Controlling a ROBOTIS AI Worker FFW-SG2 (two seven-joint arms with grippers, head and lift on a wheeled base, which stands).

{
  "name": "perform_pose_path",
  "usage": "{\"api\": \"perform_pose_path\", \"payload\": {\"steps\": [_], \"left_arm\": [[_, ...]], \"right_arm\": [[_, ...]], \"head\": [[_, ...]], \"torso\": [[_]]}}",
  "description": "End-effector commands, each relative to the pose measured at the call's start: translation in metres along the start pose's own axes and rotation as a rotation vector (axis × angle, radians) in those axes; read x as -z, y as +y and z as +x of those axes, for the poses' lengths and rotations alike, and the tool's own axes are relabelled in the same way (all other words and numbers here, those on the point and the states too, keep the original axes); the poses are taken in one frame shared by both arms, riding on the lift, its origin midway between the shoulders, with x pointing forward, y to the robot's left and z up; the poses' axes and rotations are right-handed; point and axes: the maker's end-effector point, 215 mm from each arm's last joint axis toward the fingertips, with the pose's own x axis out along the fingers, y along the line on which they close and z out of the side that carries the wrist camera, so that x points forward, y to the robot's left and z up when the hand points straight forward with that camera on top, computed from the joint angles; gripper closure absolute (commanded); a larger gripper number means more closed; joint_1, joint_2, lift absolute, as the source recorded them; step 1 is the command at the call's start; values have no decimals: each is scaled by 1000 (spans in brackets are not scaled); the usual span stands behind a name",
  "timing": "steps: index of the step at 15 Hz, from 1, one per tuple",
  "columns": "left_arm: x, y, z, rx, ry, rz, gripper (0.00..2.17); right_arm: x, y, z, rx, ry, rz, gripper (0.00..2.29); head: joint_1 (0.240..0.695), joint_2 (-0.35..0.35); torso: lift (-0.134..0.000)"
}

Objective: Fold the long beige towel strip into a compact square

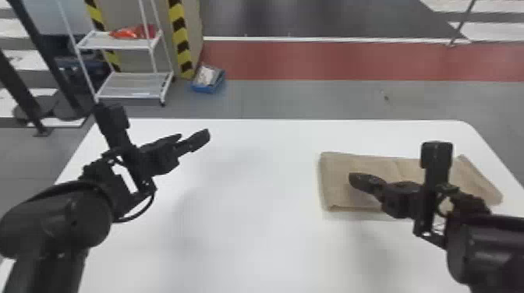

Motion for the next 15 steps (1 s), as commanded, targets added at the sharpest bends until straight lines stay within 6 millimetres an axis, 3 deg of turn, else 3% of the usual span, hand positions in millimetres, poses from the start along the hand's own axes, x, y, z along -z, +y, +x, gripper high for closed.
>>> {"api": "perform_pose_path", "payload": {"steps": [1, 7, 15], "left_arm": [[0, -1, 1, 1, 0, 0, 201], [-2, -1, 1, 0, -2, 1, 201], [5, 3, -3, -6, 5, -2, 201]], "right_arm": [[10, -2, 1, -3, 29, -4, 2013], [28, 43, 24, -68, 73, -17, 2013], [35, 75, 38, -119, 97, -27, 2013]], "head": [[695, -17], [695, -1], [695, 51]], "torso": [[-124], [-124], [-124]]}}
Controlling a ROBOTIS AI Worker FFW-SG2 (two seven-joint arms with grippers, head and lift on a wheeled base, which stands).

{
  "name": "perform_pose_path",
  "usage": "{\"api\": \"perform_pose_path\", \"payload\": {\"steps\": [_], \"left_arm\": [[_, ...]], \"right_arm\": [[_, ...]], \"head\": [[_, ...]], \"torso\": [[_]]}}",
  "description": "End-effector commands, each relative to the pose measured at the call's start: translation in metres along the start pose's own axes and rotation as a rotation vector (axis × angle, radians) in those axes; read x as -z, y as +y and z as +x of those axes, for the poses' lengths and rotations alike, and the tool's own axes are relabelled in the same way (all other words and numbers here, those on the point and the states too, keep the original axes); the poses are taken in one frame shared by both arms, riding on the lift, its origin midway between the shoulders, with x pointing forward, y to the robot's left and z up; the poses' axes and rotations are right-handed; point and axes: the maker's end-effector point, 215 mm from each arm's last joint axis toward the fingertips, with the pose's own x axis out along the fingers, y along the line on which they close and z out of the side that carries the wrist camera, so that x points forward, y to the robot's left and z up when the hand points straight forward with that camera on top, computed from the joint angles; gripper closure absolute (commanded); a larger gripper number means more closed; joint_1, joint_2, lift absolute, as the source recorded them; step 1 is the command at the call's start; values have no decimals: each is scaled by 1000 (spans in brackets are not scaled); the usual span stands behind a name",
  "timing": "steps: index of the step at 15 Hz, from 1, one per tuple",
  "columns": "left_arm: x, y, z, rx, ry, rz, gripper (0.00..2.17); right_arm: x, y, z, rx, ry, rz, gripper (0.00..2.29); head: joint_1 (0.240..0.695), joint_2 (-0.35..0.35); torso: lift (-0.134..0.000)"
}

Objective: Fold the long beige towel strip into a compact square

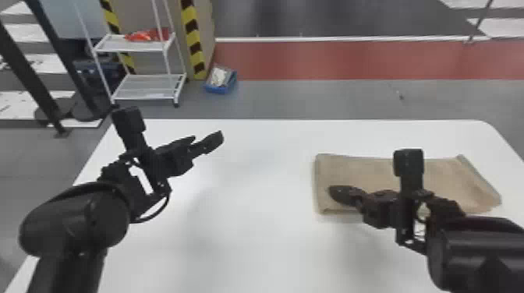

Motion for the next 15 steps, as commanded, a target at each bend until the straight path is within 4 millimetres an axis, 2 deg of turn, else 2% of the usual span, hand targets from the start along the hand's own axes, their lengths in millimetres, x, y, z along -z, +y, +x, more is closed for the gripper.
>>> {"api": "perform_pose_path", "payload": {"steps": [1, 9, 12, 15], "left_arm": [[0, 1, -1, -1, 0, -2, 201], [2, 2, -3, 3, -1, -7, 201], [1, 8, -7, -4, -7, -14, 201], [5, 10, -10, -9, -2, -17, 201]], "right_arm": [[0, 8, 4, -12, 6, -10, 2013], [-11, 32, 20, -31, 27, -83, 2010], [-23, 40, 4, -52, -5, -46, 2010], [-41, 2, -22, -18, -72, 43, 2010]], "head": [[695, 54], [695, 88], [695, 95], [695, 99]], "torso": [[-124], [-124], [-124], [-124]]}}
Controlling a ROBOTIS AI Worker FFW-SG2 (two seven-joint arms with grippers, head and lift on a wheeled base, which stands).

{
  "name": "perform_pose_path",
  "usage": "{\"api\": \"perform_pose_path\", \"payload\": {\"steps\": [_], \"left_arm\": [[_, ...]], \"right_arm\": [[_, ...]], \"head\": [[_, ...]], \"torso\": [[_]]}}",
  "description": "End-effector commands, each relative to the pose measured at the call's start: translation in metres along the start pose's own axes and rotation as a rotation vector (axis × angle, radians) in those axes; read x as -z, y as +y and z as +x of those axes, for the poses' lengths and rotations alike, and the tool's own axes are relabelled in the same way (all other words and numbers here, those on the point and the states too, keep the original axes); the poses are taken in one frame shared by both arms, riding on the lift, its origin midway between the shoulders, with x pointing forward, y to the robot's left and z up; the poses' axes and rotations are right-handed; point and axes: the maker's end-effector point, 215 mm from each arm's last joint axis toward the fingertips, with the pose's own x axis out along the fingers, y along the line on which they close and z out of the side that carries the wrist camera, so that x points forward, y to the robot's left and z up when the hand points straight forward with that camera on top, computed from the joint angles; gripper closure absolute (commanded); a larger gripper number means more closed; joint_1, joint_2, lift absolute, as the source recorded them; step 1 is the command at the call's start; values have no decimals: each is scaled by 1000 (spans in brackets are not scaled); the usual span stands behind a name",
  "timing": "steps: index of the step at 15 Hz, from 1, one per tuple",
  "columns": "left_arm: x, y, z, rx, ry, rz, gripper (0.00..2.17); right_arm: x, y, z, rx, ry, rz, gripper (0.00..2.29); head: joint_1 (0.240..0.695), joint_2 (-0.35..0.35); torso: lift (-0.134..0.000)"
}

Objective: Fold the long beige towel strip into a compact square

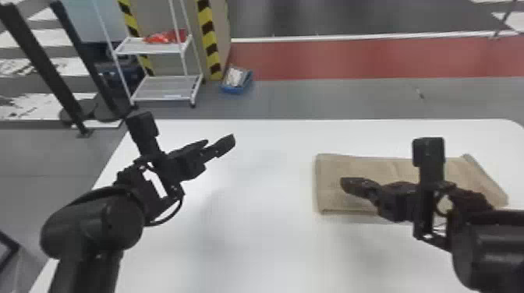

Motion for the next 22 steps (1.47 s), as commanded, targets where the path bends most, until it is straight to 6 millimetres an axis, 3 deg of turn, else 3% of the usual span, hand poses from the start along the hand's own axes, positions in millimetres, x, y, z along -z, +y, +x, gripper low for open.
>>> {"api": "perform_pose_path", "payload": {"steps": [1, 4, 8, 22], "left_arm": [[4, 2, -2, -3, 4, -2, 201], [2, 3, -4, -6, 0, -2, 201], [-4, -2, 1, -1, -8, 5, 201], [-8, 0, 3, -4, -11, 14, 201]], "right_arm": [[-12, -32, -20, 39, -51, 65, 2010], [-3, -58, -32, 73, -60, 117, 2010], [19, -58, -32, 67, -36, 130, 2010], [49, 12, 20, -29, 83, 15, 2010]], "head": [[695, 90], [695, 45], [695, 19], [695, 88]], "torso": [[-124], [-124], [-124], [-124]]}}
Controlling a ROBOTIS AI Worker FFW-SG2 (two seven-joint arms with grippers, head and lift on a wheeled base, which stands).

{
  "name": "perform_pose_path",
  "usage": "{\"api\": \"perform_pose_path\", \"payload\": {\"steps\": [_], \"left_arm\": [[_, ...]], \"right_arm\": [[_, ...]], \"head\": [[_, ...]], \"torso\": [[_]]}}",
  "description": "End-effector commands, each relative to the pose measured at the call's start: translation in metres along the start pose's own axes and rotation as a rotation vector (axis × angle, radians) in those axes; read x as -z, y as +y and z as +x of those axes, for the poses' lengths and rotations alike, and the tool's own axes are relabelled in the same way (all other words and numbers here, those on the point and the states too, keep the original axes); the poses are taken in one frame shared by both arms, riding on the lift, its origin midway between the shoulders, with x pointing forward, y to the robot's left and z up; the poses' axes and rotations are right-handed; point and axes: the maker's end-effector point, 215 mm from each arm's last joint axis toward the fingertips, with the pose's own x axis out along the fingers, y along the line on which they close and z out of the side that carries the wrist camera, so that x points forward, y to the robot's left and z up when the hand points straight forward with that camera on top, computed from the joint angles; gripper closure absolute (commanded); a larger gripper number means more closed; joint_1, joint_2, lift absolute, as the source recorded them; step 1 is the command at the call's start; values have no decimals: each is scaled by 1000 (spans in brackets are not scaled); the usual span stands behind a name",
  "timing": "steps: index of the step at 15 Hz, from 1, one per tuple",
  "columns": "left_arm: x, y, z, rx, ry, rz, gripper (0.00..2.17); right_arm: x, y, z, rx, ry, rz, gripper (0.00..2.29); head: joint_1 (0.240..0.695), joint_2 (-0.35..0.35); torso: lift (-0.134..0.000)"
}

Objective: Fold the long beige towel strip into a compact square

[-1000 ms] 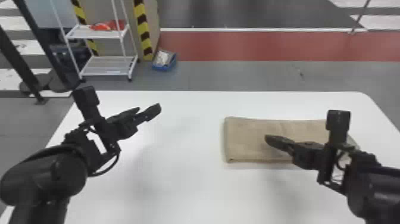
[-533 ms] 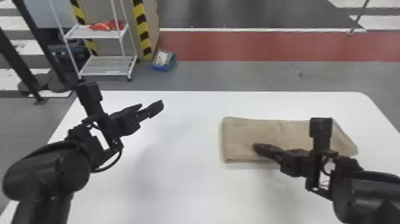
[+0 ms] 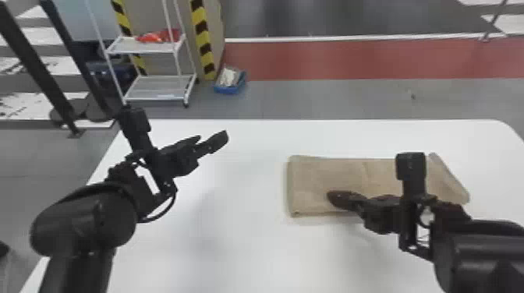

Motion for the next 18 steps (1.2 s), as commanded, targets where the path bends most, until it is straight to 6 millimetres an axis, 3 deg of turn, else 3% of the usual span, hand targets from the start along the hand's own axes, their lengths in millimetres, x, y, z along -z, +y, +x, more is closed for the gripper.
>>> {"api": "perform_pose_path", "payload": {"steps": [1, 6, 8, 9, 12, 14, 18], "left_arm": [[0, 0, 0, 0, 1, -1, 201], [3, 0, 0, 0, 3, -3, 201], [4, 3, -2, -4, 5, -5, 201], [4, 4, -3, -6, 5, -4, 201], [8, 4, -3, -7, 9, -6, 201], [9, 1, -3, -3, 11, -5, 201], [18, -1, -3, 0, 23, -5, 201]], "right_arm": [[3, 9, 8, -9, 14, -24, 2010], [0, 37, 19, -52, 14, -72, 2013], [-17, 40, 8, -66, -34, -62, 2010], [-27, 31, -3, -65, -72, -32, 2010], [-48, -9, -39, -25, -160, 61, 2013], [-54, -53, -68, 40, -217, 124, 2010], [-47, -138, -144, 157, -322, 234, 2010]], "head": [[695, 93], [695, 120], [695, 130], [695, 134], [695, 124], [695, 83], [695, -16]], "torso": [[-124], [-124], [-124], [-124], [-124], [-124], [-124]]}}
